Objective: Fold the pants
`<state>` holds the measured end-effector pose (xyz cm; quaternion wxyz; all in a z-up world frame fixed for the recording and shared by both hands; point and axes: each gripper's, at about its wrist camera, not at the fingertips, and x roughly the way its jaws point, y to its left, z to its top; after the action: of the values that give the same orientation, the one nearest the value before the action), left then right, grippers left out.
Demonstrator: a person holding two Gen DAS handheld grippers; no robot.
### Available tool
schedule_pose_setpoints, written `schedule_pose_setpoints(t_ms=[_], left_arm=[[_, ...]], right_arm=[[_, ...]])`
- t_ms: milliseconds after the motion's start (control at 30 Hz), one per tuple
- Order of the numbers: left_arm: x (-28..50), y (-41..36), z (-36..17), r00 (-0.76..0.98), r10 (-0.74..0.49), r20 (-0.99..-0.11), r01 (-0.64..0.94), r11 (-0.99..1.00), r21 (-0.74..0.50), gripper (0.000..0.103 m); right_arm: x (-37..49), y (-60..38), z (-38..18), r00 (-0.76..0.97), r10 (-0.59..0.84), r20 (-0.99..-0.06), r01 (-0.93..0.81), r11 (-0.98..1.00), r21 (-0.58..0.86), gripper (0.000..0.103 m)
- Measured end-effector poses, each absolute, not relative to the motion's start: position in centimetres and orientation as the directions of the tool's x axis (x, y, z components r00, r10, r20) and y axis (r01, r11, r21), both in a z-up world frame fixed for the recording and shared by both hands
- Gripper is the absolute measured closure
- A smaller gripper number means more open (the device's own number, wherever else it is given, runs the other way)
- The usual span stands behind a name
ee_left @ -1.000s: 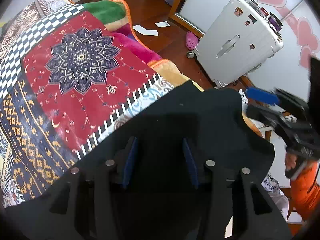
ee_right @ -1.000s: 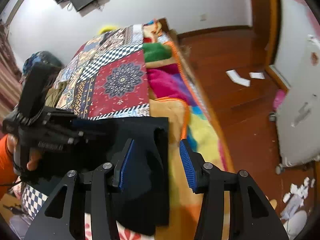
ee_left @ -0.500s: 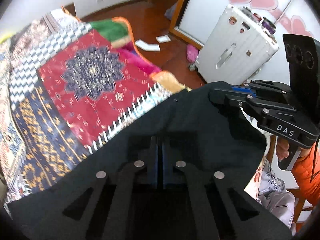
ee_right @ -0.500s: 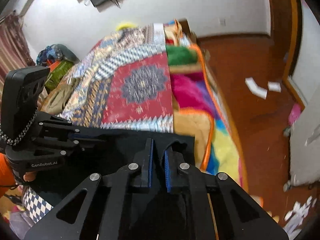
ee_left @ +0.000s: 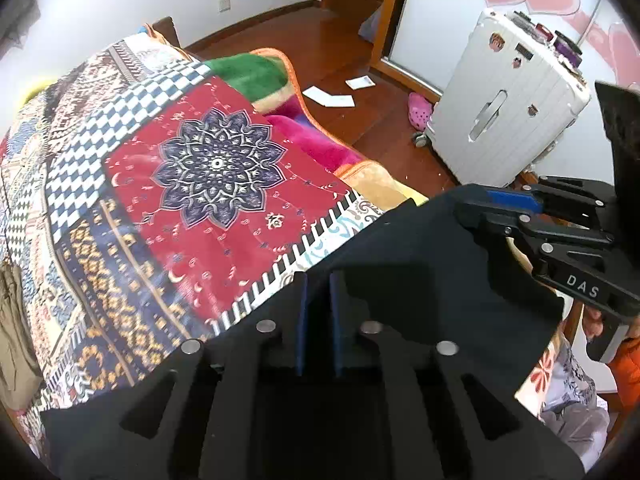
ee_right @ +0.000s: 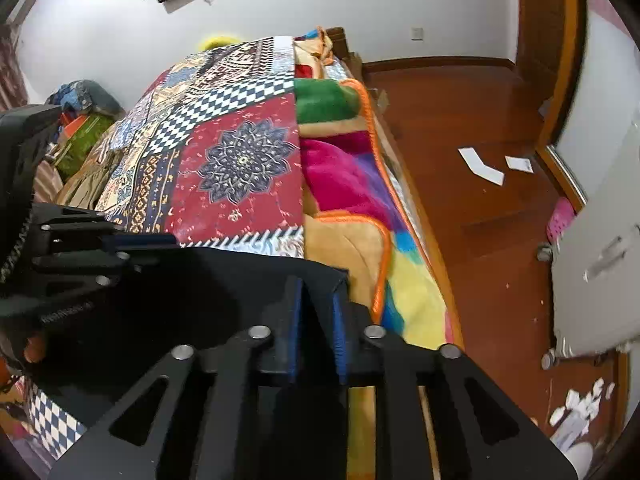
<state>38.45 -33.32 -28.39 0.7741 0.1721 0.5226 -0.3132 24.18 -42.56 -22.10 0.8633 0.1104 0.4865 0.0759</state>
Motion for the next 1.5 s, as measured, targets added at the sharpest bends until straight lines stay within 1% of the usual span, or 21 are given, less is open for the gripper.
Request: schedule_pose_setpoints(t_ms=[33,67,100,133,233,300,367,433,667,800,867,900,933,967,1000,1067,1100,1233,1400,1467,1500], left_arm=[[38.2,-32.8,-27.8,0.27,-0.308,-0.912,0.662,0.747,-0.057,0.078],[37.9,-32.1,-27.0,0.291,-0.311,-0.905,0.656,0.753,-0.048,0.074],[37.5,-31.4,-26.2,0.314,-0.315,-0.896,0.65,0.759,-0.04,0.066],[37.2,-30.6,-25.3,0.332,-0.321,-0.887,0.643,0.765,-0.036,0.062],[35.8,-27.7,-23.0,0.359,-0.345,-0.867,0.62,0.783,-0.055,0.061],[34.8,-26.0,-22.1,0.371,-0.349,-0.861,0.6,0.798,-0.065,0.06],[33.6,-23.9,-21.6,0.375,-0.347,-0.86,0.571,0.817,-0.081,0.056],[32.3,-21.9,-21.7,0.376,-0.338,-0.863,0.549,0.831,-0.087,0.056],[28.5,-16.1,-24.1,0.348,-0.279,-0.895,0.435,0.894,-0.11,0.056],[27.3,-13.3,-26.3,0.315,-0.268,-0.91,0.351,0.924,-0.151,0.056],[26.7,-12.5,-26.9,0.333,-0.269,-0.904,0.334,0.93,-0.154,0.055],[26.3,-12.3,-26.8,0.345,-0.272,-0.898,0.329,0.931,-0.155,0.054],[26.1,-12.3,-26.8,0.351,-0.268,-0.897,0.328,0.933,-0.151,0.054],[26.1,-12.3,-26.8,0.355,-0.267,-0.896,0.328,0.933,-0.148,0.054],[26.0,-12.3,-26.8,0.358,-0.266,-0.895,0.326,0.934,-0.147,0.054],[25.9,-12.3,-26.8,0.359,-0.272,-0.893,0.326,0.933,-0.153,0.053],[25.9,-12.3,-26.8,0.359,-0.275,-0.892,0.326,0.932,-0.157,0.053],[25.9,-11.8,-26.9,0.361,-0.286,-0.888,0.326,0.93,-0.167,0.053],[25.8,-11.4,-26.9,0.364,-0.291,-0.885,0.322,0.931,-0.174,0.053],[25.7,-11.2,-26.8,0.364,-0.285,-0.887,0.321,0.932,-0.168,0.053],[25.7,-11.1,-26.6,0.364,-0.276,-0.889,0.318,0.934,-0.16,0.053]], right_arm=[[23.6,-43.0,-21.8,0.522,0.231,-0.821,-0.015,0.965,0.262,0.077],[23.0,-43.3,-21.3,0.531,0.22,-0.818,-0.008,0.967,0.255,0.074],[22.4,-43.6,-20.7,0.543,0.208,-0.813,-0.002,0.969,0.247,0.072],[21.9,-43.9,-20.2,0.552,0.205,-0.808,0.0,0.969,0.246,0.071],[20.2,-44.4,-18.5,0.578,0.219,-0.786,-0.001,0.963,0.268,0.066],[18.9,-44.2,-17.6,0.591,0.226,-0.774,-0.017,0.963,0.269,0.061],[18.2,-43.5,-17.5,0.589,0.231,-0.775,-0.033,0.964,0.262,0.058],[17.2,-42.8,-17.8,0.573,0.242,-0.783,-0.058,0.965,0.256,0.058],[15.3,-41.0,-21.1,0.468,0.265,-0.843,-0.087,0.963,0.254,0.057],[15.3,-40.4,-22.5,0.432,0.23,-0.872,-0.084,0.973,0.216,0.056],[15.4,-40.4,-22.7,0.445,0.188,-0.876,-0.059,0.982,0.18,0.056],[15.7,-40.5,-22.7,0.455,0.175,-0.873,-0.051,0.984,0.171,0.056],[16.0,-40.6,-22.6,0.469,0.161,-0.868,-0.044,0.986,0.159,0.059],[16.1,-40.7,-22.4,0.481,0.156,-0.863,-0.039,0.987,0.157,0.073],[16.4,-40.8,-22.2,0.492,0.166,-0.855,-0.047,0.985,0.164,0.081],[16.5,-40.6,-21.7,0.514,0.144,-0.845,-0.047,0.989,0.14,0.083],[16.3,-40.4,-21.5,0.525,0.128,-0.841,-0.049,0.992,0.12,0.086],[16.0,-40.2,-20.8,0.562,0.069,-0.825,-0.062,0.997,0.041,0.087],[15.6,-41.1,-23.0,0.495,0.016,-0.869,-0.036,0.999,-0.002,0.087],[15.2,-41.8,-23.9,0.462,-0.039,-0.886,0.003,0.999,-0.043,0.087],[15.0,-42.4,-24.0,0.452,-0.045,-0.891,0.02,0.999,-0.04,0.087]])
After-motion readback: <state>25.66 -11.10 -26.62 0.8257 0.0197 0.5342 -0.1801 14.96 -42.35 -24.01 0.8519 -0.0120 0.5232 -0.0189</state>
